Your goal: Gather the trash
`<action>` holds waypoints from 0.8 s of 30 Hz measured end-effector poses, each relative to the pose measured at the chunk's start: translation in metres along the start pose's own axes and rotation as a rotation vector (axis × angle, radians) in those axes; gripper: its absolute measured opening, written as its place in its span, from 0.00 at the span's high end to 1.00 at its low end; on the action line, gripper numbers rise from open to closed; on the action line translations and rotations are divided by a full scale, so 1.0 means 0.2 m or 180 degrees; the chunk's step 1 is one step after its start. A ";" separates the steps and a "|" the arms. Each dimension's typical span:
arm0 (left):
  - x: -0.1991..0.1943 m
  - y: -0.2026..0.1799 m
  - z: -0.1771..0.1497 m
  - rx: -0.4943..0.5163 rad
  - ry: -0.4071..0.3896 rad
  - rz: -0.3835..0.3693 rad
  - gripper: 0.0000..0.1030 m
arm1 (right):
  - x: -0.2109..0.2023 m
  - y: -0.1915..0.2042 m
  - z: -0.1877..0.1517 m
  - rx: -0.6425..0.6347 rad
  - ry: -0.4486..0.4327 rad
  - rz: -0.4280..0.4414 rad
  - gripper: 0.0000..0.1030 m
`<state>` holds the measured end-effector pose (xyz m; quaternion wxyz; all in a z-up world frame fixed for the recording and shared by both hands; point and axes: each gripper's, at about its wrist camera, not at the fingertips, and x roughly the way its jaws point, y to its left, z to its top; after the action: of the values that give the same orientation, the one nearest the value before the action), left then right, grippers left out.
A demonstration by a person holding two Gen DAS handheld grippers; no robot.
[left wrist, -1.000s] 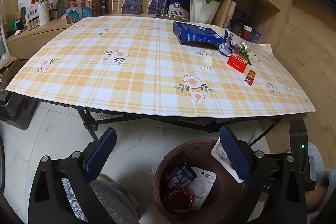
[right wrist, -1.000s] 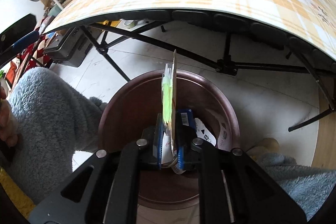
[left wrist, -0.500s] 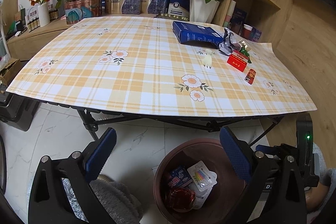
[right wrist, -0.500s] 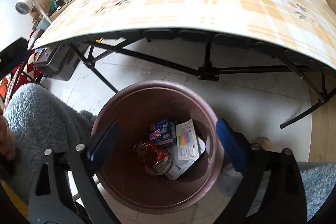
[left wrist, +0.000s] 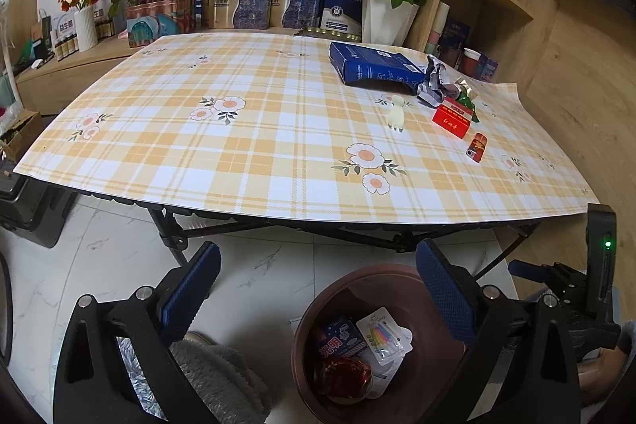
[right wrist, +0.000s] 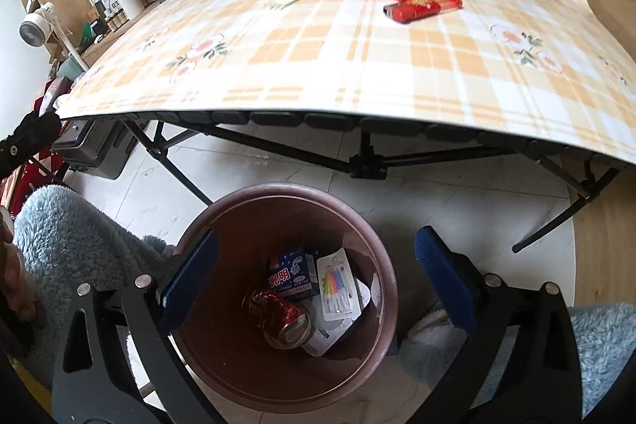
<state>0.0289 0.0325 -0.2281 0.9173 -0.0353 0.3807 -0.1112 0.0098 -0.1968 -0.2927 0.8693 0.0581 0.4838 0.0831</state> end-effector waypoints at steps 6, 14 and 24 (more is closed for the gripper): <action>0.00 0.00 0.00 -0.0023 -0.0033 -0.0060 0.07 | -0.07 0.01 0.04 -0.0042 -0.0167 -0.0141 0.06; 0.03 0.01 0.06 -0.0138 -0.0006 -0.0404 0.07 | -0.17 -0.05 0.13 0.0103 -0.0276 -0.0067 0.06; 0.12 -0.03 0.29 -0.0026 0.0050 -0.0447 0.06 | -0.31 -0.23 0.44 0.0136 -0.0503 -0.0173 0.06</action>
<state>0.0858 0.0200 -0.2034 0.9041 -0.0648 0.3849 -0.1740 0.0564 -0.2560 -0.2029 0.9053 0.0698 0.4167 0.0443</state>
